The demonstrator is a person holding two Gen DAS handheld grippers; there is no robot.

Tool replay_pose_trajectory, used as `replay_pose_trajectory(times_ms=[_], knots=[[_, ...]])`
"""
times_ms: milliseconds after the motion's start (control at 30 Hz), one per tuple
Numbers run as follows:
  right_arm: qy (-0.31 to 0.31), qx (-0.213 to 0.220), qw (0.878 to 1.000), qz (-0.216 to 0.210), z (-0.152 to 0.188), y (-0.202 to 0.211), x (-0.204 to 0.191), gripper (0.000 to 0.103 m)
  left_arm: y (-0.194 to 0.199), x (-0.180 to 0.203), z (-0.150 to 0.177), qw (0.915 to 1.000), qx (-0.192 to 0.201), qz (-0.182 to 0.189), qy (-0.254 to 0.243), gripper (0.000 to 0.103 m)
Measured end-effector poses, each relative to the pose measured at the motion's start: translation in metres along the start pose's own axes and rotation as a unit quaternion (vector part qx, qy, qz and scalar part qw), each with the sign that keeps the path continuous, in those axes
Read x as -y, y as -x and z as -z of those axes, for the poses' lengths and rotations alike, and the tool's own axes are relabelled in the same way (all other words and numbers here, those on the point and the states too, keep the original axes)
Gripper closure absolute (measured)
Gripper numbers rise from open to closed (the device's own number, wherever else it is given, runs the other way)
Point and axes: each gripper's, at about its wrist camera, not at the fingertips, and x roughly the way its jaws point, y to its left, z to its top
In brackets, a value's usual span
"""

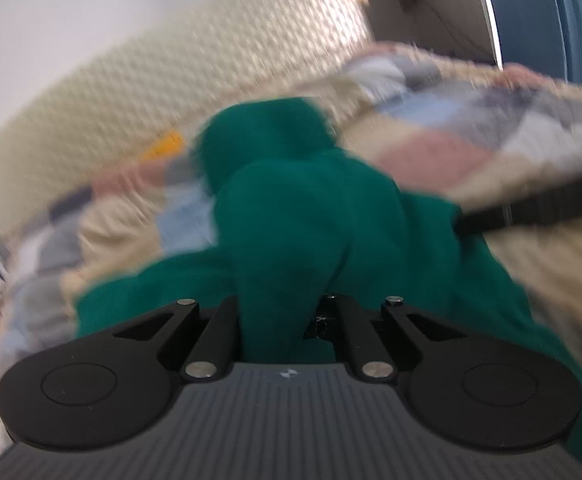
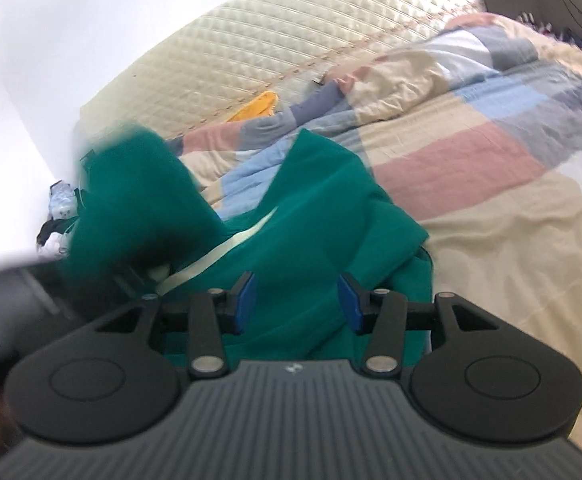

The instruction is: Fold large clothes

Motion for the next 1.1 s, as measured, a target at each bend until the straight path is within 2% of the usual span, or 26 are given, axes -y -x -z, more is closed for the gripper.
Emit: replay_pose_trajectory(times_ms=[133,300,333,367,400,433,467,633,767,867,967,1100], knots=[[-0.013,-0.002,1.000,-0.002,0.001,-0.002,0.008,0.054,-0.016,0.000,0.020,0.9989,-0.015,0.010,0.044,0.096],[-0.016,0.002,1.000,-0.007,0.001,-0.004,0.010,0.054,-0.005,-0.020,0.017,0.9952,-0.022,0.032,0.090,0.092],[-0.015,0.002,1.000,-0.008,0.001,-0.004,0.009,0.054,0.002,-0.024,0.018,0.9941,-0.023,0.037,0.099,0.086],[-0.014,0.004,1.000,-0.009,0.001,-0.003,0.009,0.054,0.010,-0.029,0.018,0.9926,-0.022,0.044,0.110,0.072],[-0.012,0.006,1.000,-0.009,0.001,-0.001,0.008,0.054,0.018,-0.034,0.020,0.9900,-0.020,0.057,0.127,0.066],[-0.011,0.009,1.000,-0.008,0.000,0.001,0.008,0.054,0.026,-0.040,0.021,0.9867,-0.015,0.073,0.145,0.048],[-0.010,0.013,1.000,-0.008,0.000,0.003,0.008,0.054,0.033,-0.043,0.024,0.9837,-0.008,0.085,0.159,0.043],[0.028,0.056,0.998,-0.025,-0.004,0.025,-0.001,0.054,0.076,-0.063,0.051,0.9705,0.021,0.111,0.213,0.042],[0.034,0.058,0.997,-0.046,-0.009,0.032,-0.012,0.054,0.092,-0.090,0.069,0.9545,0.046,0.099,0.278,0.042],[0.052,0.062,0.995,-0.056,-0.009,0.035,-0.031,0.054,0.088,-0.108,0.072,0.9472,0.061,0.086,0.303,0.042],[0.091,0.050,0.991,-0.080,-0.002,0.030,-0.054,0.054,0.074,-0.117,0.071,0.9447,0.065,0.084,0.310,0.042],[0.140,0.012,0.987,-0.076,0.014,-0.001,-0.078,0.055,0.053,-0.131,0.068,0.9397,0.069,0.069,0.328,0.043]])
